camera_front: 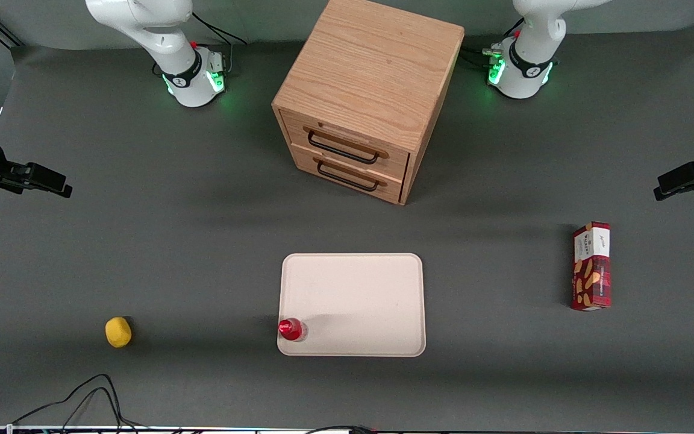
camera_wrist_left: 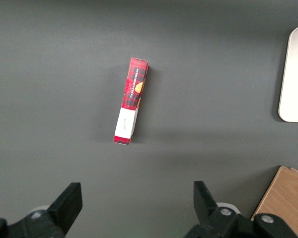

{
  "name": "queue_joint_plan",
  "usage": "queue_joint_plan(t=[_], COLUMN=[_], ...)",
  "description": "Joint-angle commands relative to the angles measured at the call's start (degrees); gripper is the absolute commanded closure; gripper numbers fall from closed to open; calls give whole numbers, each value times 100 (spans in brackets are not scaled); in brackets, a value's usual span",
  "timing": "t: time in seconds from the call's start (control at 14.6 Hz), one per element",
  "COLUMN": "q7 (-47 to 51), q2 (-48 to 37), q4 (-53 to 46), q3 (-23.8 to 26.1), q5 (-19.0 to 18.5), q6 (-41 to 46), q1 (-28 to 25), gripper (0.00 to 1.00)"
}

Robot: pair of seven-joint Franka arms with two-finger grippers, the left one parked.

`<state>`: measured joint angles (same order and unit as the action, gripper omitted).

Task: Open upper drawer
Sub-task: 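Move the right gripper toward the upper drawer's black handle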

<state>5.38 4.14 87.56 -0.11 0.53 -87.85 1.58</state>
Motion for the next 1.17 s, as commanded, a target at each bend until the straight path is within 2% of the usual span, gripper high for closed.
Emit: queue_joint_plan(t=[0.0, 0.34, 0.62, 0.76, 0.89, 1.1], q7=[130, 103, -28, -614, -740, -749], q2=[-132, -45, 218, 281, 324, 570], q4=[121, 69, -194, -204, -204, -300], q3=[55, 99, 204, 562, 1028, 1689], q5=[-35, -9, 9, -9, 0, -17], q6=[-74, -109, -109, -222, -608, -663], q1=[18, -157, -850, -1010, -1019, -1228], gripper=[0, 0, 0, 0, 0, 0])
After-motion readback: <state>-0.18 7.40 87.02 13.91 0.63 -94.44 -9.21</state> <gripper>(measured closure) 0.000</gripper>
